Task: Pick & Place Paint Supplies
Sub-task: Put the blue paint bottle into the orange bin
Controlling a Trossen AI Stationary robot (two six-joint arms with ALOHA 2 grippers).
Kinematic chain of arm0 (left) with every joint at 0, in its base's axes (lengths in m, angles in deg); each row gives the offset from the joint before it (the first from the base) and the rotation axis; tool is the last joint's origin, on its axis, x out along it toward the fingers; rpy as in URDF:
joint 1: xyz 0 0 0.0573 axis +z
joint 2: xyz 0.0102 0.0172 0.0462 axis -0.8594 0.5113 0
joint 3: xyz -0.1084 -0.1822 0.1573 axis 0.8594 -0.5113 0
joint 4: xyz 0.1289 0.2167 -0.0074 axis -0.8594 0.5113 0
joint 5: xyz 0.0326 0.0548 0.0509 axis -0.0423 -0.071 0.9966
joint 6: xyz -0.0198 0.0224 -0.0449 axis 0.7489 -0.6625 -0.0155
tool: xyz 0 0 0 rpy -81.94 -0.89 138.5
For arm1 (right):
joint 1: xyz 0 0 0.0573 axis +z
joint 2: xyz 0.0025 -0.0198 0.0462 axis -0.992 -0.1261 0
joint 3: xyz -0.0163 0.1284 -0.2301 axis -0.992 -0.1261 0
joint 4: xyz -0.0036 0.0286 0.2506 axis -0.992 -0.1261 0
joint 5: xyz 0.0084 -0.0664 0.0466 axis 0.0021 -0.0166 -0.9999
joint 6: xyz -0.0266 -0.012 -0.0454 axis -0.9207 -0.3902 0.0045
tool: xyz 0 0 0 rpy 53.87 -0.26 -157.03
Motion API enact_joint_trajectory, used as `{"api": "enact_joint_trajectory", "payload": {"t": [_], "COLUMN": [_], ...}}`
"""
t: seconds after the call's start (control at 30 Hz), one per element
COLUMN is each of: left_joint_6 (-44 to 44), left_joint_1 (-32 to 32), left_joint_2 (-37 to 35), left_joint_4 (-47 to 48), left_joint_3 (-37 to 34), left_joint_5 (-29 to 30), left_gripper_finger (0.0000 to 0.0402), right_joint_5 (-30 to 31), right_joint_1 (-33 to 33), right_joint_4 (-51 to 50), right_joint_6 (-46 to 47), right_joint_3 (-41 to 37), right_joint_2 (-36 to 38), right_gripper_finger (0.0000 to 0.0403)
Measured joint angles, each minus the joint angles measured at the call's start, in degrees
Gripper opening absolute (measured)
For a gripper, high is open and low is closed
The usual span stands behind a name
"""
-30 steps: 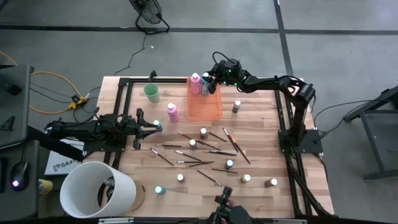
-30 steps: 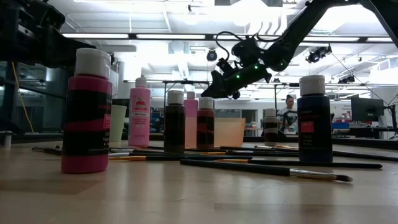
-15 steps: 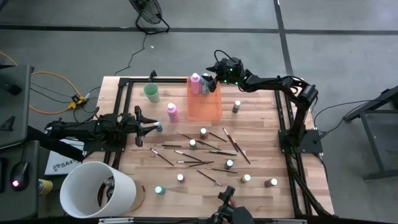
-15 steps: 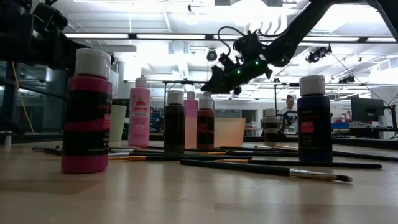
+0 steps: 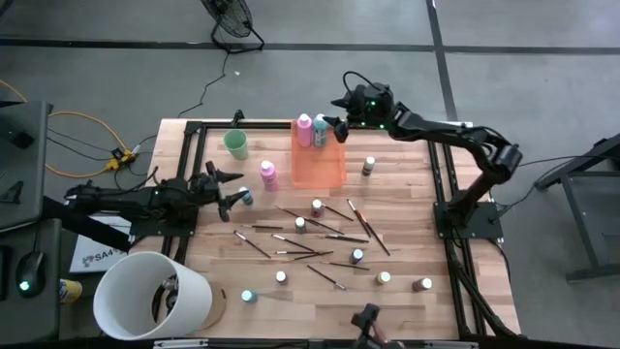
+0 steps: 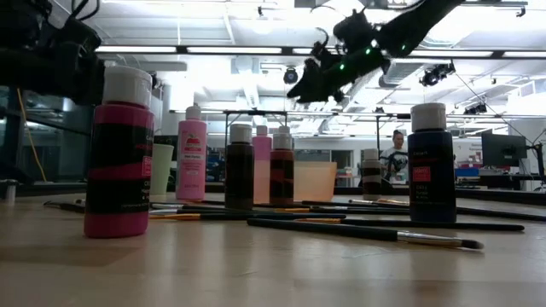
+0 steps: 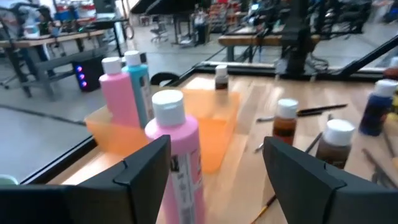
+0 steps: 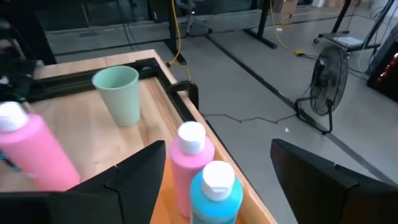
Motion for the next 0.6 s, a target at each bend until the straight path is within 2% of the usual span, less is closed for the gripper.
{"api": "enact_joint_trajectory", "payload": {"t": [0.27, 0.43, 0.6], "left_joint_6": [-1.04, -2.07, 1.34], "left_joint_1": [0.02, 0.02, 0.02], "left_joint_2": [10.7, 16.74, 19.34], "left_joint_4": [-7.45, -15.25, -14.03], "left_joint_3": [-0.05, -0.03, -0.01], "left_joint_5": [4.96, 5.95, 4.89], "left_gripper_finger": [0.0253, 0.0253, 0.0253], "right_joint_5": [0.66, 5.5, 8.85], "right_joint_1": [2.91, 5.47, 7.08], "right_joint_4": [-6.97, -8.91, -11.85], "right_joint_6": [-1.69, -4.12, -4.8], "right_joint_3": [0.0, 0.0, 0.0], "right_joint_2": [6.34, 7.92, 8.53], "right_gripper_finger": [0.0274, 0.0274, 0.0274]}}
